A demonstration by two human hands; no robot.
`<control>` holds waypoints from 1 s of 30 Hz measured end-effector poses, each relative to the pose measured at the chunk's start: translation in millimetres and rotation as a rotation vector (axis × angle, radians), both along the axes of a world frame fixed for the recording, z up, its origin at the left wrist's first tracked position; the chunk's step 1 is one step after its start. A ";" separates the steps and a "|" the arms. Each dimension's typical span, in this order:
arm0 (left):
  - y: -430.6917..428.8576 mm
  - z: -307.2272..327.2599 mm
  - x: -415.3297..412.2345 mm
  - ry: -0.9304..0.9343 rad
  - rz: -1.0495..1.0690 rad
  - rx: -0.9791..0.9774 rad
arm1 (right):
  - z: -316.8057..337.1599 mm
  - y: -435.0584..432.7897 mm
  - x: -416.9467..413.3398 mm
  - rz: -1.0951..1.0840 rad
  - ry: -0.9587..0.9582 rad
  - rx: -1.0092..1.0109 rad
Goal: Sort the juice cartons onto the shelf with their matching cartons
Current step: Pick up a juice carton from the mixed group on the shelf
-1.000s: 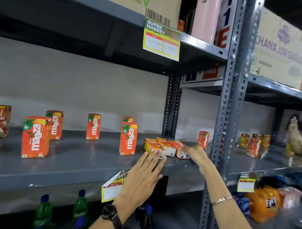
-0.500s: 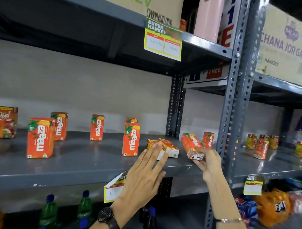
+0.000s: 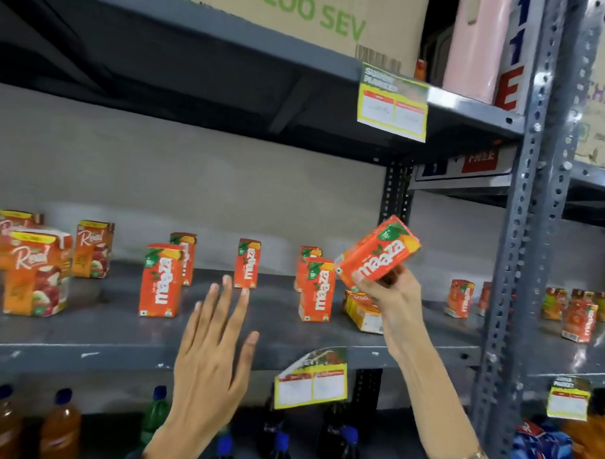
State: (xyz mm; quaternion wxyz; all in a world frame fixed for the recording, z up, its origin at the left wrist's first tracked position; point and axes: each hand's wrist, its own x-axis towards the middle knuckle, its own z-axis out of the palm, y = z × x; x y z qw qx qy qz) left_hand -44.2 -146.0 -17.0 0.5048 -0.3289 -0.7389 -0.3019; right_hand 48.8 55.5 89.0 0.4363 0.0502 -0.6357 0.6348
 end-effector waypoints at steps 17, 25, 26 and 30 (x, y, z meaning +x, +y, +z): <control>-59.8 -18.0 -22.3 -0.031 0.167 -0.104 | -28.1 -88.0 -118.7 0.080 -0.511 0.462; -46.7 -18.6 -19.8 0.006 0.093 0.003 | -27.8 -88.6 -109.0 0.098 -0.491 0.510; -39.8 -17.2 -16.9 0.024 0.062 0.032 | -25.7 -88.0 -102.9 0.087 -0.442 0.489; -0.3 -4.7 5.9 0.095 -0.109 0.105 | -8.1 -53.8 -58.7 -0.039 -0.081 0.329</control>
